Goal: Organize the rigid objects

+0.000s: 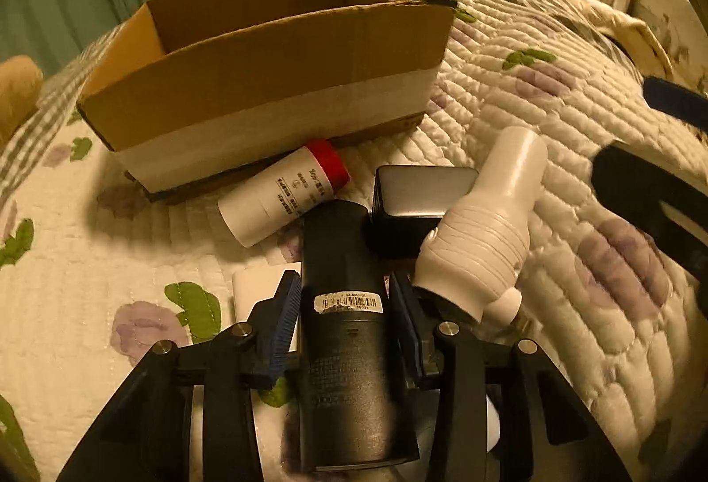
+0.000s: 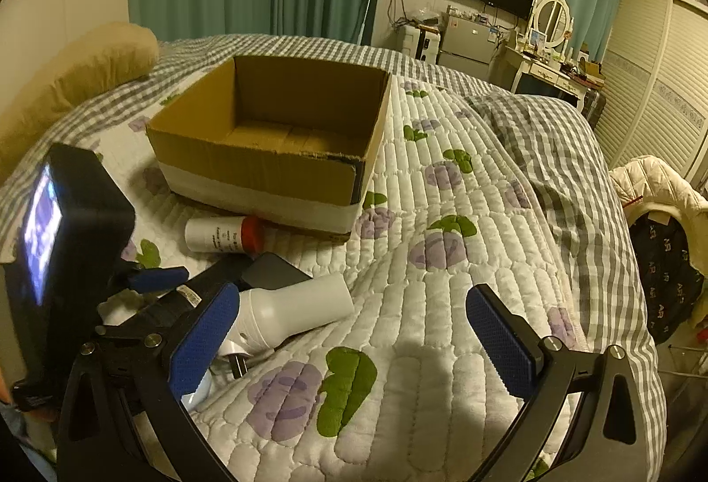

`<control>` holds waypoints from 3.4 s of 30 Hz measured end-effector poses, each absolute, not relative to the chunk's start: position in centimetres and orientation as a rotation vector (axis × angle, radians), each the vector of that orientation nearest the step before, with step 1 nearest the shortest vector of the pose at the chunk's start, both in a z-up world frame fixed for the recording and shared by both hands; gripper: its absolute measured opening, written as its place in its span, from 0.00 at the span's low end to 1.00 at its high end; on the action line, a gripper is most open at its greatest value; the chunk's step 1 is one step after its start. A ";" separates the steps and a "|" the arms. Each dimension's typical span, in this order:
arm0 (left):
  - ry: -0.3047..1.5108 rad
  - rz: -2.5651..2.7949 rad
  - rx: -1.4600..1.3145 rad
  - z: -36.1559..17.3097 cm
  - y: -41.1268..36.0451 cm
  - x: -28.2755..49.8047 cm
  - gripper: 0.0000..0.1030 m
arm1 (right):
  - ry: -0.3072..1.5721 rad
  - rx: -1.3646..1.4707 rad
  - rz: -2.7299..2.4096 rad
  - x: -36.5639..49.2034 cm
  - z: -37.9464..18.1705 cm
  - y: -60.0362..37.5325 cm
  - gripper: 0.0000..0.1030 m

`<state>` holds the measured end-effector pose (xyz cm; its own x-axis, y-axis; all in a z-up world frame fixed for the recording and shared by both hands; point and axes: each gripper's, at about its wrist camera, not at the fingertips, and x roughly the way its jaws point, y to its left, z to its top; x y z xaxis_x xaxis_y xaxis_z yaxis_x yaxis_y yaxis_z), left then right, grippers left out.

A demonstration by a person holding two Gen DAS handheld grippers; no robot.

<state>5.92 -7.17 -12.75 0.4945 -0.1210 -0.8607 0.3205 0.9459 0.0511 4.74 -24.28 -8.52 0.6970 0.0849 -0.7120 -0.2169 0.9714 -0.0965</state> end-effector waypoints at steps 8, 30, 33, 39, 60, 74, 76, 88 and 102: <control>0.941 -0.232 0.085 -9.1 -3.1 4.3 0.40 | 0.857 -0.223 0.208 5.3 -9.6 -23.1 1.00; 0.852 -0.185 -0.008 -6.8 0.8 3.6 0.38 | 1.044 -0.183 0.288 8.5 -14.1 -17.8 0.56; 0.840 -0.186 -0.014 -6.1 0.8 3.4 0.38 | 0.995 -0.168 0.314 7.6 -13.0 -18.1 0.56; 0.775 -0.183 -0.002 -2.7 0.4 3.6 0.27 | 0.873 -0.140 0.368 6.8 -7.9 -19.3 0.56; 0.839 -0.157 0.047 -2.9 -0.6 20.1 0.02 | 0.882 -0.214 0.396 24.2 -6.6 -17.5 0.56; 0.789 -0.113 0.065 -1.3 1.2 11.0 0.84 | 0.734 -0.198 0.416 15.4 0.6 -21.5 0.83; 0.805 -0.102 0.058 -1.9 1.6 9.7 0.84 | 0.741 -0.220 0.436 13.4 0.4 -21.9 0.83; 1.012 -0.095 0.045 -10.2 0.0 8.1 0.78 | 0.940 -0.327 0.511 11.1 -10.3 -20.6 0.83; 1.121 -0.077 -0.018 -13.2 0.2 11.5 0.41 | 1.156 -0.293 0.547 14.6 -15.4 -19.4 0.83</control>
